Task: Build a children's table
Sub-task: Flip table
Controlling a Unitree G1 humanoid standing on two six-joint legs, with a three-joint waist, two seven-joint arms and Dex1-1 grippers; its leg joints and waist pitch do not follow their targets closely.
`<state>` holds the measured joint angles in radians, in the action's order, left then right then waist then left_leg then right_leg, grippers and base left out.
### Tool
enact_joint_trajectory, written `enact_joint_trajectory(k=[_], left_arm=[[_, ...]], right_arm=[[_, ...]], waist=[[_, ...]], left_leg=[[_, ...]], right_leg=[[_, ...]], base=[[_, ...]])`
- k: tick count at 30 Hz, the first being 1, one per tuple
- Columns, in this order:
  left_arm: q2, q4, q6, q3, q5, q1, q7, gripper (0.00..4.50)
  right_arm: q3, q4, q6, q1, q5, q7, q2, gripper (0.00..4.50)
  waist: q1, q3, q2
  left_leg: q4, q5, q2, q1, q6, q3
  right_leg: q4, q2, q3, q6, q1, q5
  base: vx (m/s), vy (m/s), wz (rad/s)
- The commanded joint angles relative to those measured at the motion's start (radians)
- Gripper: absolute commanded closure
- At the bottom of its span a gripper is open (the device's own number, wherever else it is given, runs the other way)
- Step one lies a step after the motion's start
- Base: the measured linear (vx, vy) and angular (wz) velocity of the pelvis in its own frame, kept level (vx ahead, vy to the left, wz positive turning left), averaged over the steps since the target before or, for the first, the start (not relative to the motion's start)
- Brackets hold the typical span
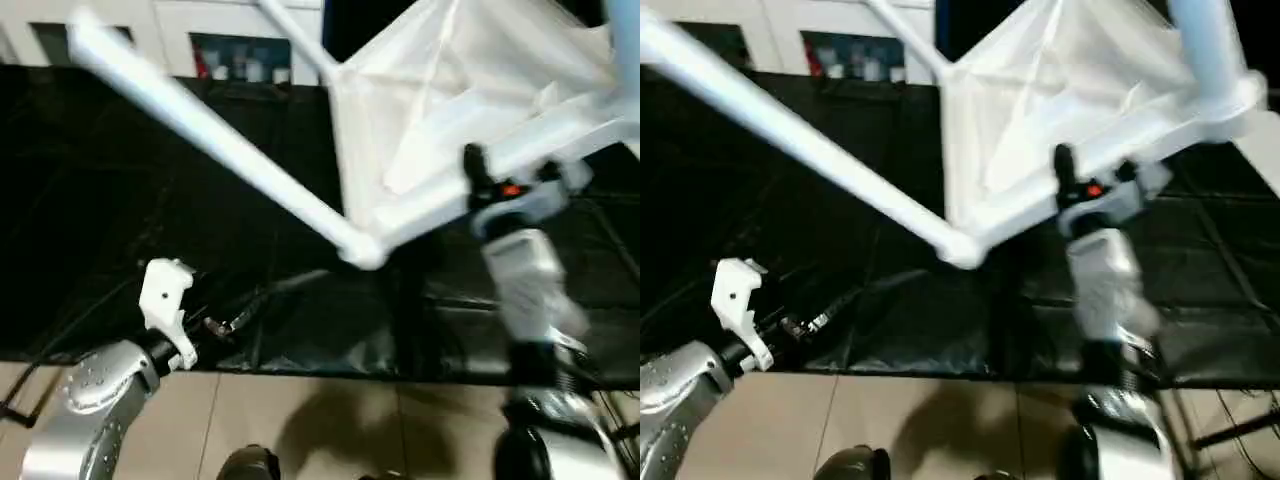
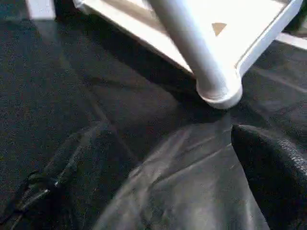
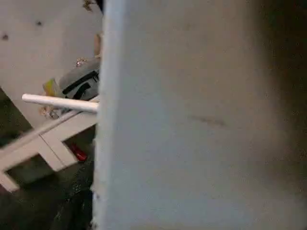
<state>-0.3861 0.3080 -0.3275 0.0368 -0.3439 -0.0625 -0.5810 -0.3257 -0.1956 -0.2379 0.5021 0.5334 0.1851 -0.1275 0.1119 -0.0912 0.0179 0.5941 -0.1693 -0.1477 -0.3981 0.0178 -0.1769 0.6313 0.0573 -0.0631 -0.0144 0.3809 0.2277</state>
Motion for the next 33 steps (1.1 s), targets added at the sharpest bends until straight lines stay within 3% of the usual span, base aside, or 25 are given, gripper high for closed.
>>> enact_joint_trajectory(k=[1, 3, 7, 8, 12, 17, 18, 22, 28, 33], left_arm=[[-0.019, 0.046, -0.006, 0.003, 0.014, 0.027, 0.008, 0.0], [-0.021, 0.061, -0.014, 0.007, 0.009, 0.037, 0.013, 0.0], [-0.039, 0.128, -0.062, 0.024, -0.009, 0.087, 0.031, 0.0], [-0.056, 0.151, -0.083, 0.025, -0.012, 0.099, 0.029, 0.0], [-0.08, 0.175, -0.098, 0.017, 0.016, 0.107, 0.038, 0.0], [-0.09, 0.184, -0.117, 0.006, 0.037, 0.114, 0.052, 0.0], [-0.094, 0.186, -0.123, 0.002, 0.038, 0.115, 0.052, 0.0], [-0.097, 0.199, -0.142, -0.001, 0.021, 0.112, 0.053, 0.0], [-0.096, 0.206, -0.144, -0.021, 0.035, 0.123, 0.054, 0.0], [-0.13, 0.191, -0.121, -0.076, 0.124, 0.146, 0.058, 0.0]], right_arm=[[0.068, 0.05, -0.045, -0.052, -0.122, 0.004, -0.041, 2.55], [0.075, 0.067, -0.056, -0.061, -0.129, -0.007, -0.048, 2.55], [0.102, 0.125, -0.085, -0.09, -0.163, -0.057, -0.063, 2.55], [0.116, 0.154, -0.101, -0.103, -0.182, -0.084, -0.062, 2.55], [0.154, 0.211, -0.126, -0.126, -0.239, -0.15, -0.056, 2.55], [0.193, 0.247, -0.136, -0.142, -0.307, -0.206, -0.061, 2.55], [0.199, 0.252, -0.137, -0.144, -0.315, -0.214, -0.064, 2.55], [0.212, 0.294, -0.159, -0.151, -0.33, -0.229, -0.084, 2.55], [0.219, 0.307, -0.176, -0.156, -0.365, -0.235, -0.09, 2.56], [0.254, 0.258, -0.189, -0.133, -0.42, -0.265, -0.09, 2.56]], waist=[[-0.006, 0.057, -0.004], [-0.013, 0.053, -0.001], [-0.024, 0.052, 0.003], [-0.023, 0.057, 0.008], [-0.022, 0.06, 0.007], [-0.022, 0.055, 0.006], [-0.025, 0.053, 0.006], [-0.026, 0.051, 0.006], [-0.022, 0.052, 0.007], [-0.023, 0.049, 0.009]], left_leg=[[-0.09, -0.222, -0.087, 0.034, 0.028, 0.034], [-0.093, -0.258, -0.085, 0.034, 0.039, 0.034], [-0.095, -0.351, -0.083, 0.048, 0.077, 0.038], [-0.095, -0.342, -0.086, 0.048, 0.081, 0.038], [-0.095, -0.28, -0.084, 0.043, 0.076, 0.036], [-0.098, -0.319, -0.081, 0.045, 0.09, 0.037], [-0.099, -0.356, -0.082, 0.047, 0.1, 0.04], [-0.101, -0.404, -0.083, 0.053, 0.113, 0.043], [-0.101, -0.375, -0.082, 0.048, 0.106, 0.043], [-0.103, -0.371, -0.082, 0.048, 0.102, 0.043]], right_leg=[[-0.083, 0.095, 0.063, -0.107, -0.023, 0.181], [-0.088, 0.096, 0.064, -0.104, -0.021, 0.224], [-0.097, 0.097, 0.068, -0.099, -0.013, 0.325], [-0.096, 0.098, 0.068, -0.098, -0.015, 0.306], [-0.083, 0.089, 0.066, -0.1, -0.017, 0.167], [-0.09, 0.092, 0.067, -0.086, -0.018, 0.231], [-0.093, 0.093, 0.069, -0.078, -0.016, 0.273], [-0.096, 0.091, 0.071, -0.069, -0.008, 0.301], [-0.091, 0.09, 0.072, -0.069, -0.012, 0.235], [-0.095, 0.091, 0.072, -0.062, -0.01, 0.266]], base=[[0.0, 0.0, 0.0], [0.0, 0.0, 0.0], [0.0, 0.0, 0.0], [0.0, 0.0, 0.0], [0.0, 0.0, 0.0], [0.0, 0.0, 0.0], [0.0, 0.0, 0.0], [0.0, 0.0, 0.0], [0.0, 0.0, 0.0], [0.0, 0.0, 0.0]])
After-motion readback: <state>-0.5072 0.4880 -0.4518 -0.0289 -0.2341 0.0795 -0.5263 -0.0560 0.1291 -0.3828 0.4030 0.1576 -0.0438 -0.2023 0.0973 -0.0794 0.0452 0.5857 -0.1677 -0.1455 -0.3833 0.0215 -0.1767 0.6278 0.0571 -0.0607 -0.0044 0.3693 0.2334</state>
